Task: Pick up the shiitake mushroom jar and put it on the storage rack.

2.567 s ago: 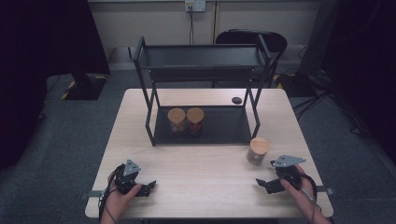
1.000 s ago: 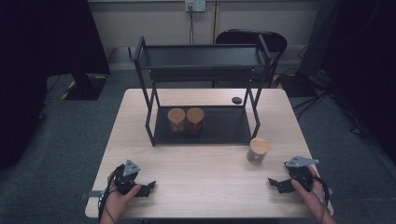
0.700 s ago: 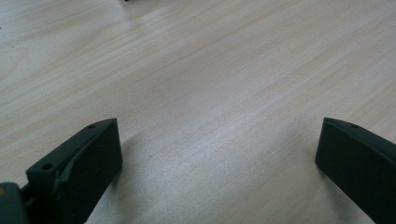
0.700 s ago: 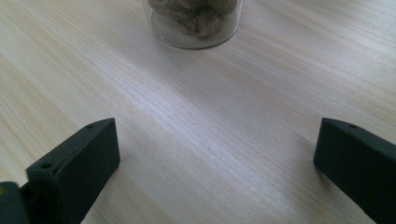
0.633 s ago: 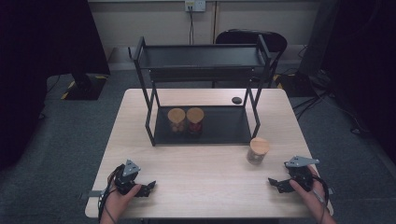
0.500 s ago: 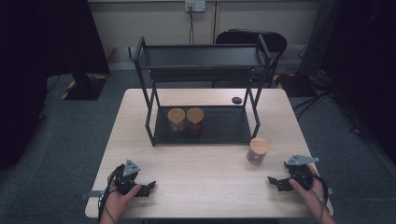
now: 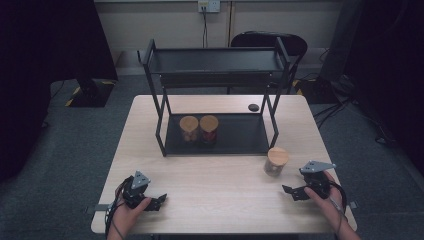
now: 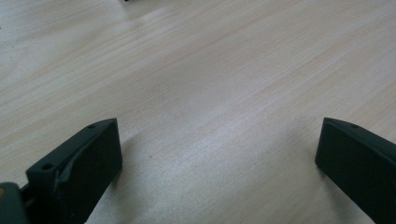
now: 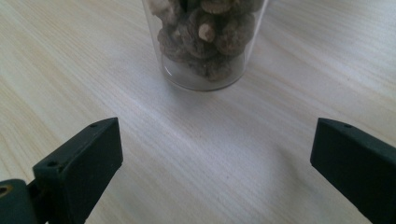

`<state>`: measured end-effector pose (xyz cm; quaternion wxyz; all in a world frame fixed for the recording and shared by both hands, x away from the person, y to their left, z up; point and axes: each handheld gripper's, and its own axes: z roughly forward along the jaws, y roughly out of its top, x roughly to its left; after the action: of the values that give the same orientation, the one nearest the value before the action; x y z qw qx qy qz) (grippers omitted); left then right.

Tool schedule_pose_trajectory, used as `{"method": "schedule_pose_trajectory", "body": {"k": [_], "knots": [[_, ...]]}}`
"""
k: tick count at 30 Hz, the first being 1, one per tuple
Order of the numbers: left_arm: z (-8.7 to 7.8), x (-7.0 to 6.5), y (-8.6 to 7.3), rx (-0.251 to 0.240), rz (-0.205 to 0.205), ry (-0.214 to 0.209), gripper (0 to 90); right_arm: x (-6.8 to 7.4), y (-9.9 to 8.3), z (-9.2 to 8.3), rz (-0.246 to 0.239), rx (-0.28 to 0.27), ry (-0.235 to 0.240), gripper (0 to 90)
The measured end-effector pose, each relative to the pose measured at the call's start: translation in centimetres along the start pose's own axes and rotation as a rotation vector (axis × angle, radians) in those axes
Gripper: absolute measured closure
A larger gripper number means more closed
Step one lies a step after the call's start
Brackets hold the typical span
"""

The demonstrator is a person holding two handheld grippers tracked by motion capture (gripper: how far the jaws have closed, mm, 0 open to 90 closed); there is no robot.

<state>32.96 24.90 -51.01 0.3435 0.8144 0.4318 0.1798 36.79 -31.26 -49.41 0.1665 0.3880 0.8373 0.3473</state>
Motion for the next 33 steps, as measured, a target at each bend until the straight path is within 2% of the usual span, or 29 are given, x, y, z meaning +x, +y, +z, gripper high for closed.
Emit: {"method": "schedule_pose_trajectory", "body": {"k": [15, 23, 33], "knots": [[0.0, 0.0, 0.0, 0.000, 0.000, -0.001, 0.1, 0.1, 1.8, 0.7, -0.008, -0.018, -0.003, 1.4], [0.0, 0.0, 0.0, 0.000, 0.000, 0.000, 0.1, -0.3, 2.3, 1.0, 0.006, -0.030, 0.001, 1.3], [0.0, 0.0, 0.0, 0.000, 0.000, 0.000, 0.2, -0.3, 2.9, 1.5, 0.001, -0.040, 0.006, 1.2]]}}
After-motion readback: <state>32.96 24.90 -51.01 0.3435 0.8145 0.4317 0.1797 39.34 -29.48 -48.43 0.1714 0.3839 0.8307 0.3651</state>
